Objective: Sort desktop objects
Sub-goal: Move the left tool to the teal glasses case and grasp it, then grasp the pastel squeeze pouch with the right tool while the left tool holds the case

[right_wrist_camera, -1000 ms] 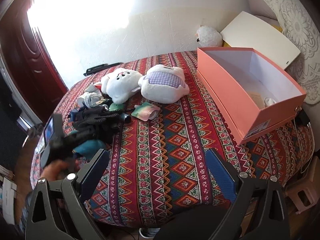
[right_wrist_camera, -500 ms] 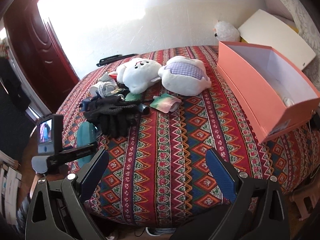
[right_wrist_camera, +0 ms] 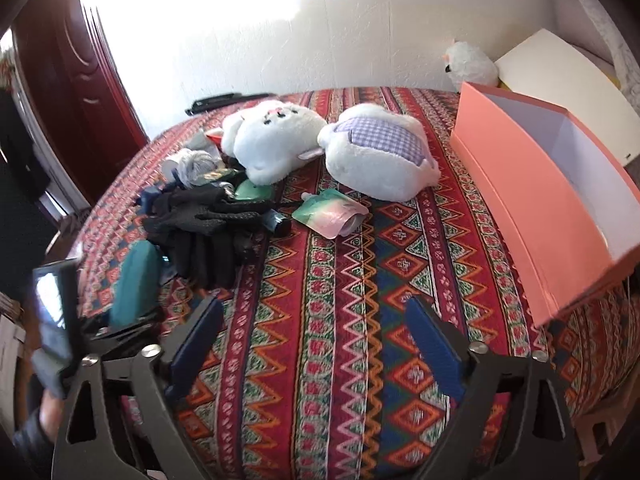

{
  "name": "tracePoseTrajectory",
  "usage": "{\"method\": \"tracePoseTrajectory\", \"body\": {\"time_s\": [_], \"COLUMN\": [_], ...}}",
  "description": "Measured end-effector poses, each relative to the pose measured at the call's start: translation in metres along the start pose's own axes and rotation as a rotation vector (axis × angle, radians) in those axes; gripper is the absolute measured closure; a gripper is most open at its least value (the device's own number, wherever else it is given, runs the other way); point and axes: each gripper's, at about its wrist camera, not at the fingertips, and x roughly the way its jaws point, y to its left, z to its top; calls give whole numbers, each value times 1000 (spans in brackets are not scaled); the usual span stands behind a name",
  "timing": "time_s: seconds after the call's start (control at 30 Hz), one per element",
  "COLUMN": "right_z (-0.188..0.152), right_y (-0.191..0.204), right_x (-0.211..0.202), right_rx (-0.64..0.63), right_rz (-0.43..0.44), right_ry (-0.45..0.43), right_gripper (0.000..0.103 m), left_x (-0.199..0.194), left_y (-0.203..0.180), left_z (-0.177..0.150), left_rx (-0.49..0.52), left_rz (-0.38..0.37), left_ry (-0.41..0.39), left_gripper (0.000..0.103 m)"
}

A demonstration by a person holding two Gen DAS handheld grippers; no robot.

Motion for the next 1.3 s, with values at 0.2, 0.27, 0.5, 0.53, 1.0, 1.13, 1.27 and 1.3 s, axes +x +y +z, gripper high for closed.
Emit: {"method": "tracePoseTrajectory", "body": {"time_s": [0.2,0.27,0.5,0.53,1.0,1.13,1.27,1.3], "right_z": [21,29,63,68,65,58,52,51], "right_y": [-11,-16,-12,-11,-1,6,14,15], "right_x": [52,73,151,159,173,142,111,103], "right_rx": [75,132,292,306,262,217,187,183], "right_rz": [-3,-33,-109,-120,-200,-182,-159,-152], "right_ry": [38,46,88,90,61,23,-8,-14], "right_gripper": [17,16,16,16,26,26,26,26], "left_x": [-13,-11,-2,-1,3,-2,-10,-13], "left_y": [16,19,44,47,65,62,59,58], "left_z": [3,5,9,9,13,12,11,11], "left_rx": [-11,-14,-14,-14,-32,-21,-13,-6], "left_rz": [-15,-24,-44,-47,-92,-97,-106,-109], "left_ry": [-41,-41,-28,-26,-15,-25,-45,-51], "left_gripper": [36,36,36,36,36,36,36,36]}}
